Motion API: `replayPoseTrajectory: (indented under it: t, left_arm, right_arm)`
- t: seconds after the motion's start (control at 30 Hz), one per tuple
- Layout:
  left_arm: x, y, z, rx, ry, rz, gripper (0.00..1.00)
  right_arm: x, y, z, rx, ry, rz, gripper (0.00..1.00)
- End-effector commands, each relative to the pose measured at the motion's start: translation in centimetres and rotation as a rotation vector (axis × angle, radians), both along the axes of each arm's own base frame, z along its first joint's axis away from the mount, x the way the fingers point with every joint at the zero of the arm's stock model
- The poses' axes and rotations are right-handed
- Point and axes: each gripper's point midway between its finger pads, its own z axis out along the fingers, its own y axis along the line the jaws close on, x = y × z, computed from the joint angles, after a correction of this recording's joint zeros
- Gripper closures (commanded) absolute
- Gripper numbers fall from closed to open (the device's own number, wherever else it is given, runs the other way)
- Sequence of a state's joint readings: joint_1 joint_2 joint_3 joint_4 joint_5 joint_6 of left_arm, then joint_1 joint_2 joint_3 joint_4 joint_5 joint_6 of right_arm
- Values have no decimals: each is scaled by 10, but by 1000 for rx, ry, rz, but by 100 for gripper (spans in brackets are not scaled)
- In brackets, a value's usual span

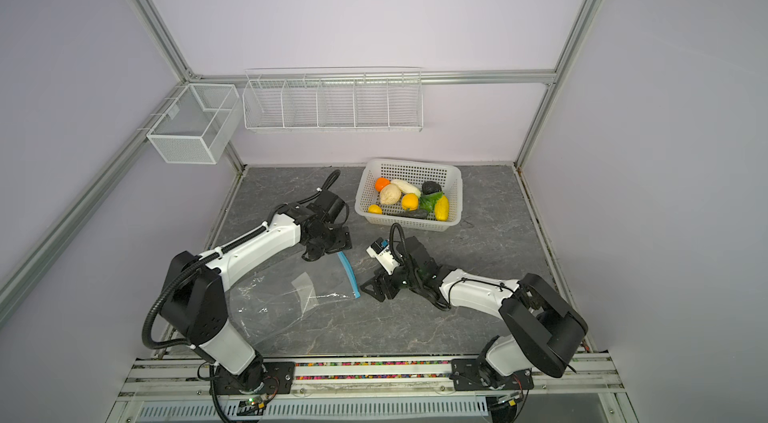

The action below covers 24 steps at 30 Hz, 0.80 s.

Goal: Place the food in the zip-top bag and seal the zipper
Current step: 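Grasp the blue zipper near the yellow slider with the left gripper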

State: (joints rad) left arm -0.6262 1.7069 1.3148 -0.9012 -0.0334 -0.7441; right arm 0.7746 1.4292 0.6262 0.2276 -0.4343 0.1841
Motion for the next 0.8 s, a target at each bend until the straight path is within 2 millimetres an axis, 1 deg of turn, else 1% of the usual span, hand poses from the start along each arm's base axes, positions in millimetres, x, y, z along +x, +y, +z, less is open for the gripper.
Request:
replayPoseTrajectory:
  t: [0.0, 0.1, 0.23, 0.4, 0.47, 0.7, 0.77]
  left_arm:
    - [0, 8, -5, 83, 27, 37, 19]
    - [2, 6, -17, 111, 48, 48, 21]
    - [3, 8, -31, 163, 83, 54, 23]
    - [8, 10, -33, 196, 75, 64, 26]
    - [10, 8, -33, 193, 72, 67, 29]
    - [8, 8, -43, 208, 96, 28, 33]
    - [10, 11, -42, 234, 93, 20, 36]
  right_arm:
    - [-2, -13, -8, -54, -21, 10, 24]
    - [1, -16, -8, -56, -15, -3, 24]
    - [6, -13, -3, -40, -28, -13, 24]
    - [11, -8, -4, -35, -24, -14, 24]
    - [12, -7, -4, -34, -24, -13, 24]
    - [17, -10, -11, -52, -34, -42, 25]
    - [19, -9, -12, -48, -35, -43, 25]
